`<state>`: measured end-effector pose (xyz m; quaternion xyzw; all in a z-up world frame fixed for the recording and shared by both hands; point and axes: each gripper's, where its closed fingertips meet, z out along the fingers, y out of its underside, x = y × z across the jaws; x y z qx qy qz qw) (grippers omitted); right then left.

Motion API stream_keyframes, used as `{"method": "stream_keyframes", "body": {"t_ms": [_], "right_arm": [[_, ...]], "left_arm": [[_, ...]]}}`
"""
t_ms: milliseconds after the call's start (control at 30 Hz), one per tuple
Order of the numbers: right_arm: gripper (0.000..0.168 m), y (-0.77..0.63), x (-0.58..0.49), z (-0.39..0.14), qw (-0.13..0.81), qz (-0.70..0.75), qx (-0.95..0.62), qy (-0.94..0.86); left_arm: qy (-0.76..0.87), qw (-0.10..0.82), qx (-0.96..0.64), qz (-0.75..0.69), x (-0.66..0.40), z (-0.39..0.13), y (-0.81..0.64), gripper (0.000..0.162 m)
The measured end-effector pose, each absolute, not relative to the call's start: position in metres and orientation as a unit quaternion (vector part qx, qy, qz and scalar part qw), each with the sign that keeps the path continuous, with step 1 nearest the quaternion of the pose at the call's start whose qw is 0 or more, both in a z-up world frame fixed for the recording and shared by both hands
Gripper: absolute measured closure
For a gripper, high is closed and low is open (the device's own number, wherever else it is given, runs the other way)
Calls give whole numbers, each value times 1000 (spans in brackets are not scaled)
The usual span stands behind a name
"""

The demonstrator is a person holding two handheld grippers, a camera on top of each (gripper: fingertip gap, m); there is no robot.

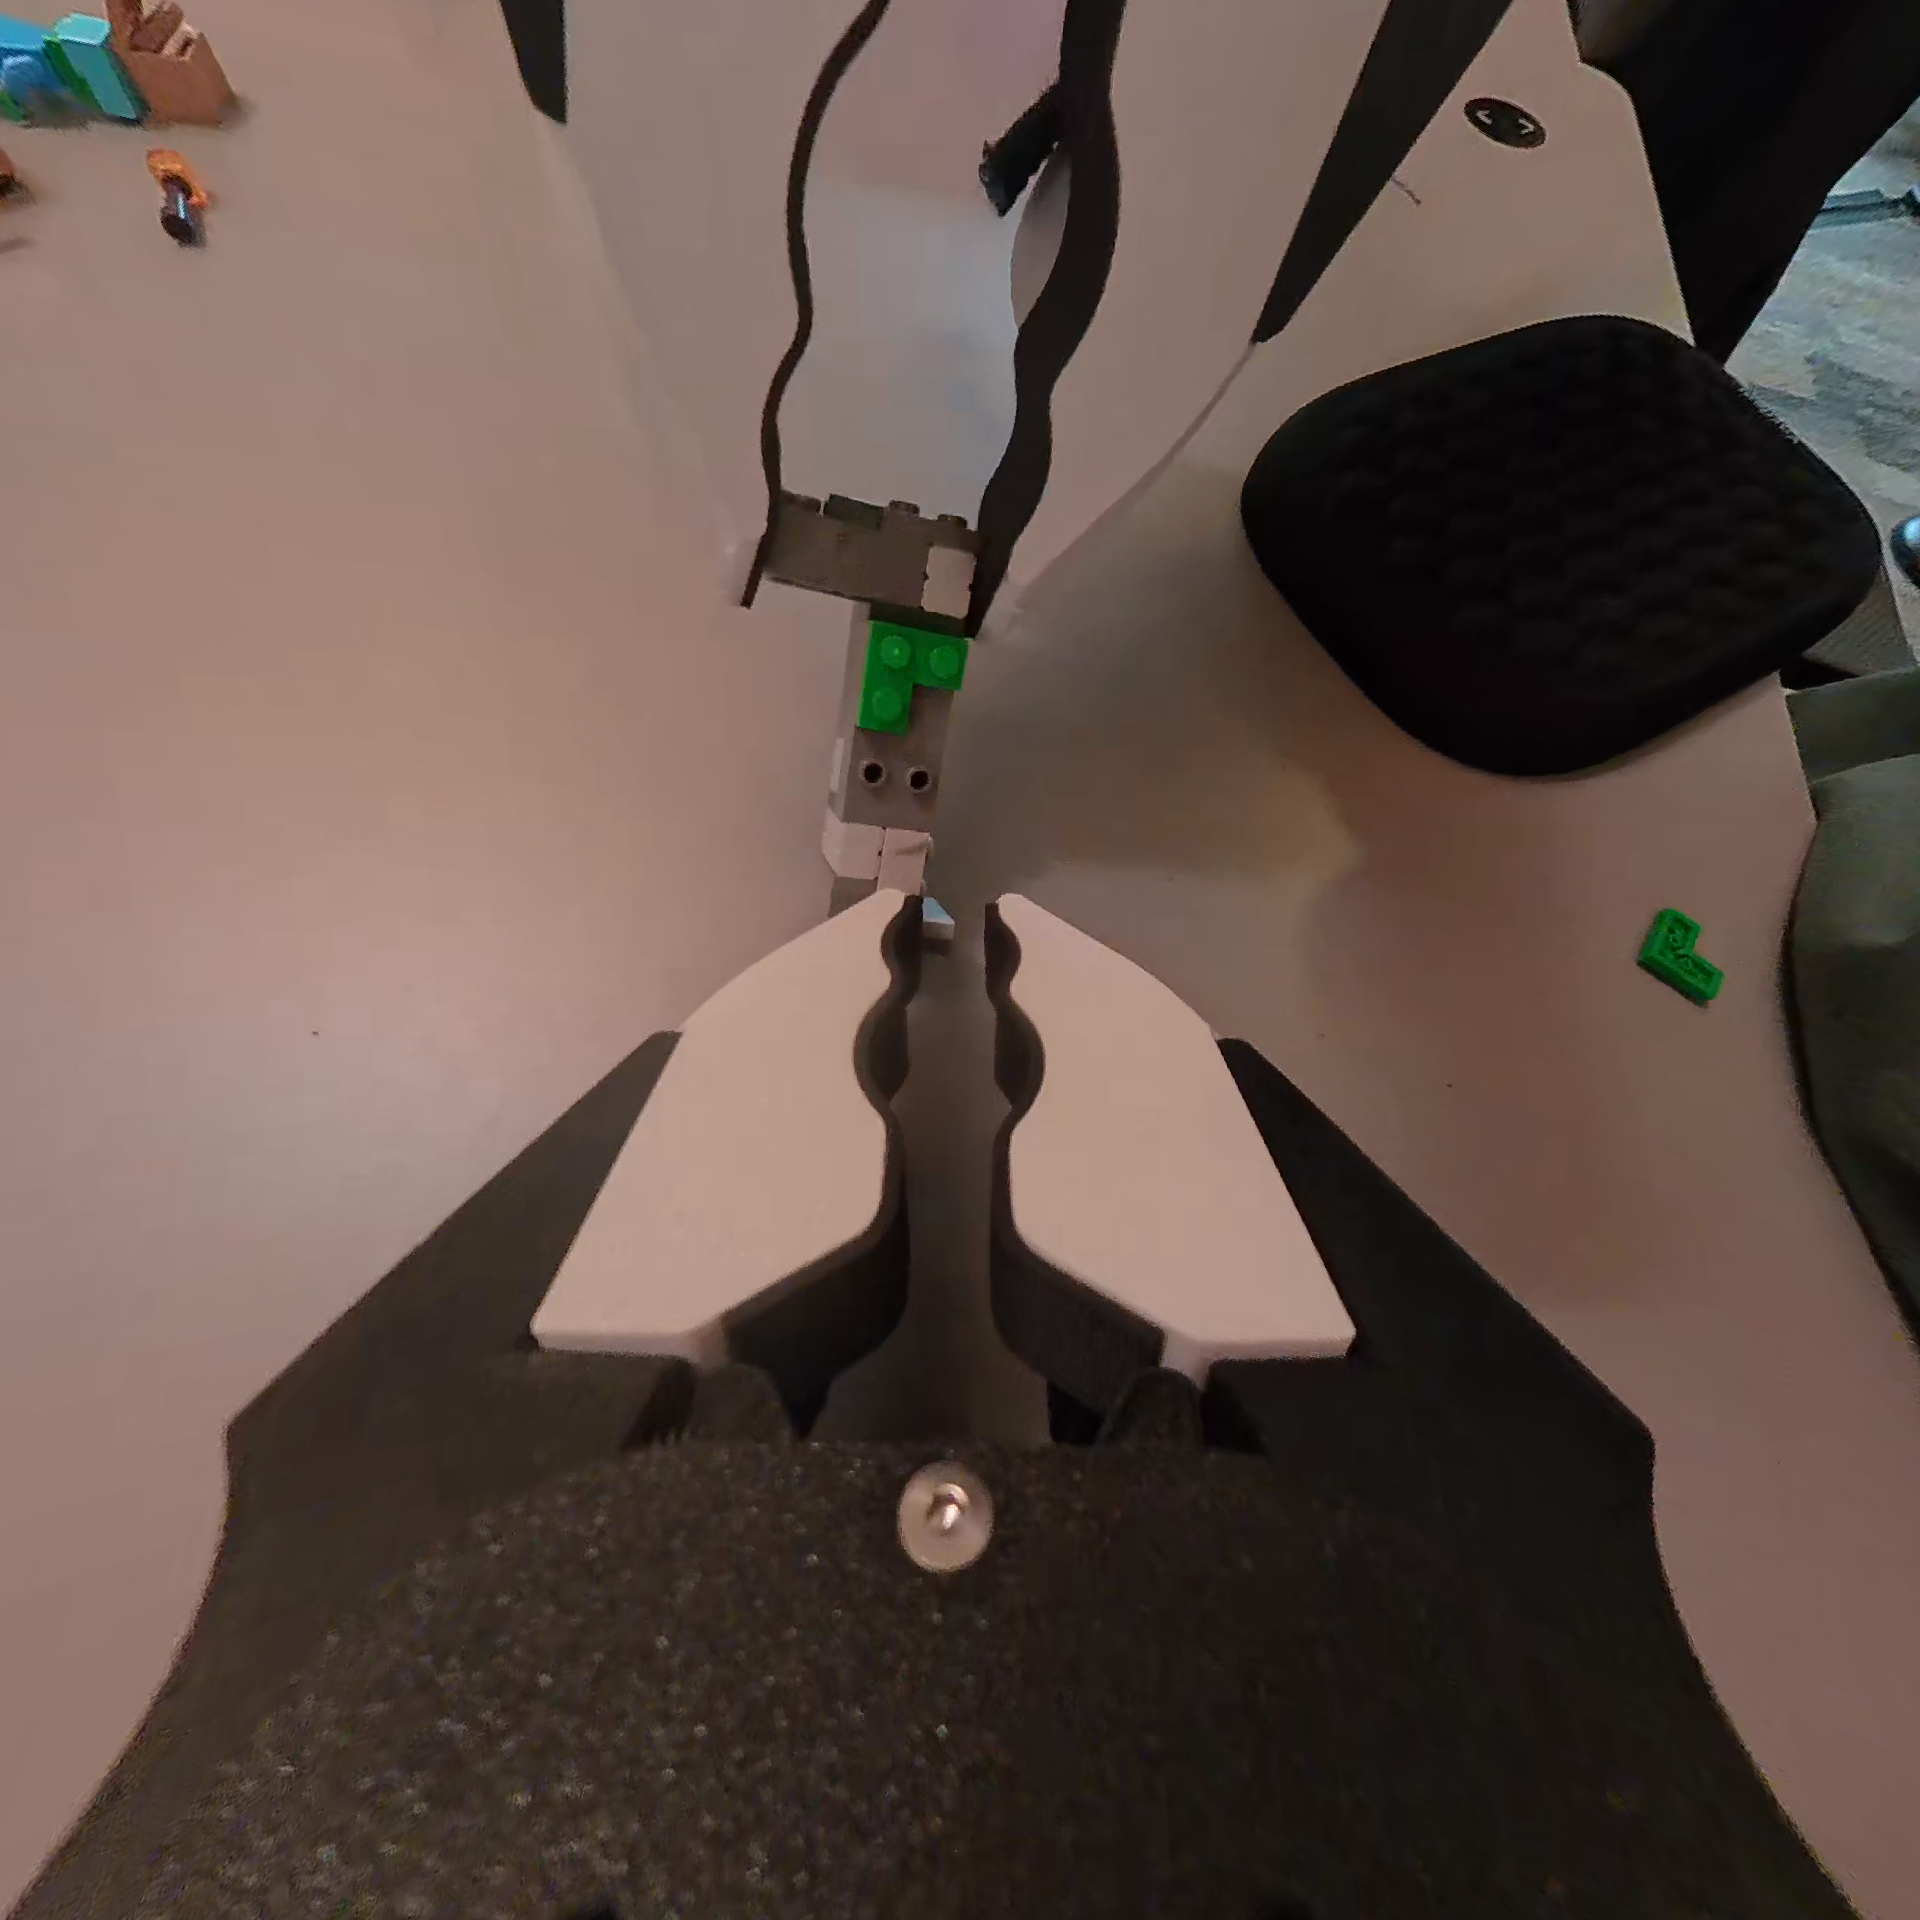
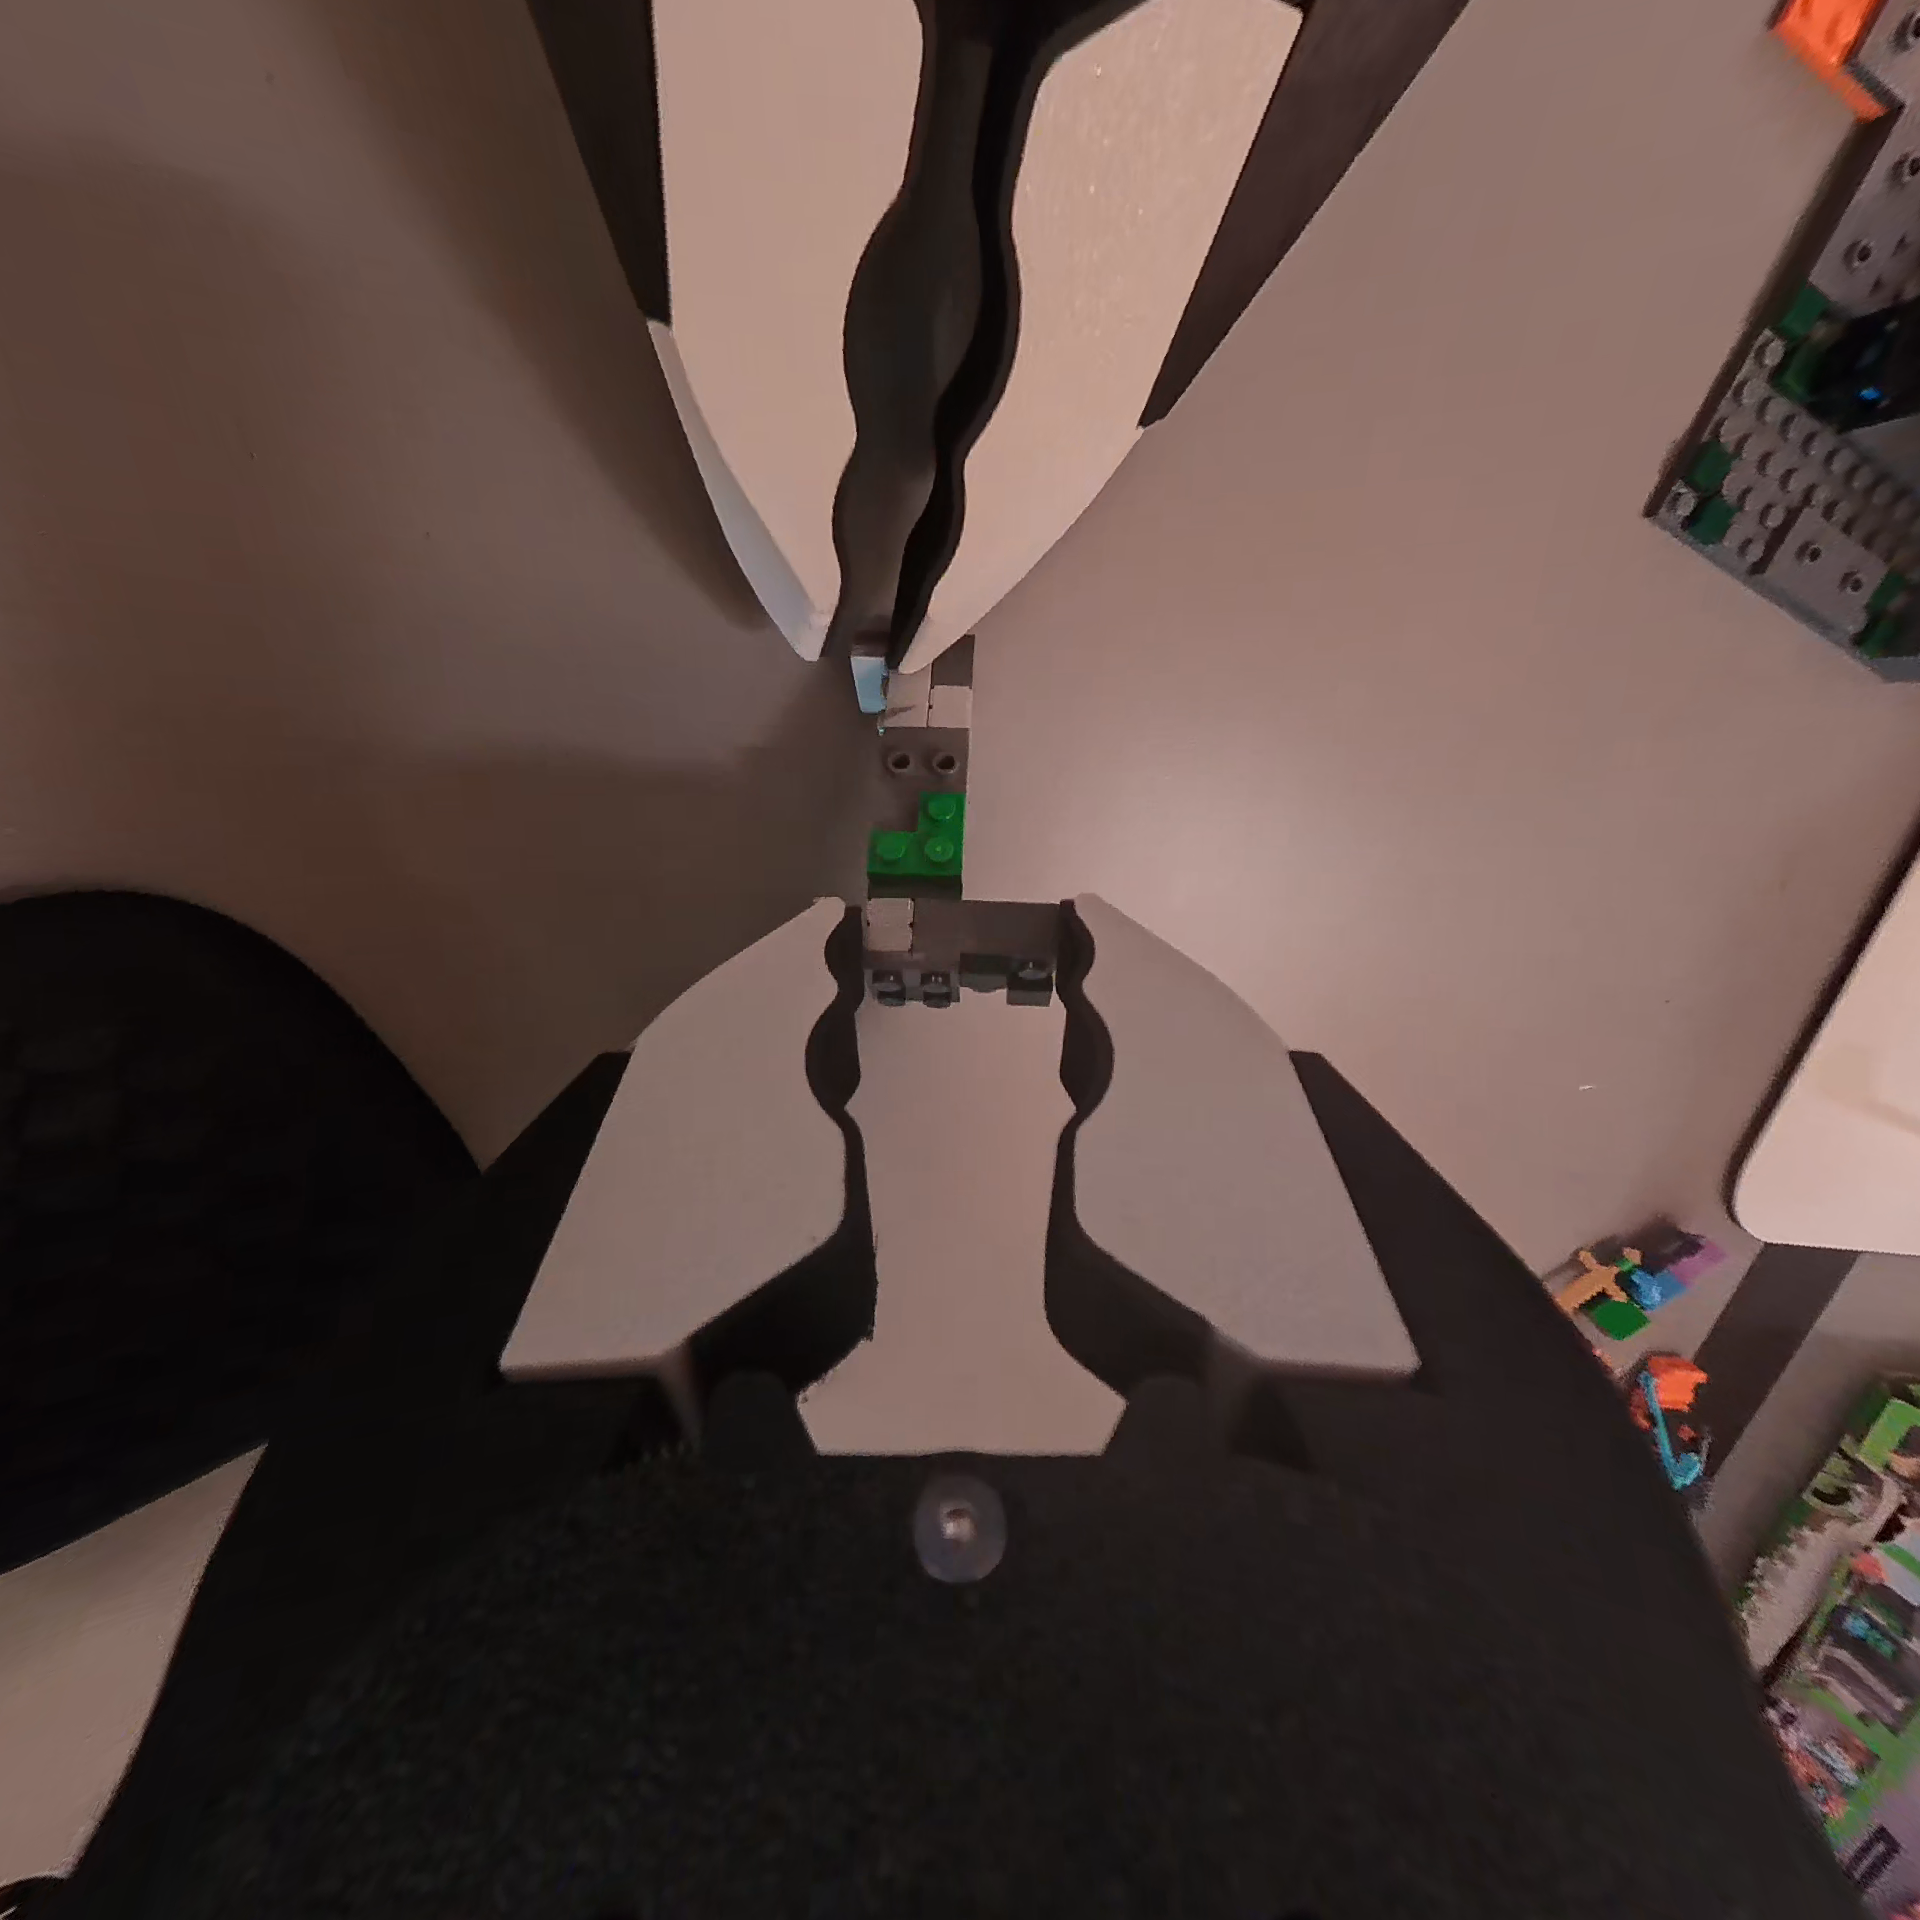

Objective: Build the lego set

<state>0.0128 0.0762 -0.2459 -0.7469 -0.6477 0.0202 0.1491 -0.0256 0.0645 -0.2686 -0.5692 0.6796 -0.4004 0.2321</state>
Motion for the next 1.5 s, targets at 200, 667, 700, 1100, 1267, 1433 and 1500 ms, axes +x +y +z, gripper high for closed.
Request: {"method": "stream_keyframes", "body": {"t_ms": [200, 667, 700, 1100, 1267, 1433, 1500], "right_arm": [[133, 78, 12, -241, 142, 26, -744, -652], [133, 75, 31, -270, 147, 113, -752, -632], [133, 76, 31, -274, 156, 122, -752, -629], [127, 90, 29, -280, 205, 112, -747, -622], [127, 68, 18, -253, 239, 132, -739, -616], [131, -17, -24, -256, 200, 189, -694, -665], [131, -51, -43, -267, 179, 204, -671, -690]], "left_arm": [[668, 224, -582, -405, -21, -271, 66, 151], [657, 254, -581, -407, -21, -263, 73, 151], [657, 255, -581, -408, -21, -263, 73, 151], [659, 251, -572, -419, -21, -261, 67, 151], [652, 264, -568, -428, -22, -254, 69, 151], [648, 269, -568, -431, -22, -251, 70, 151], [653, 269, -566, -426, -21, -252, 69, 151]]}}
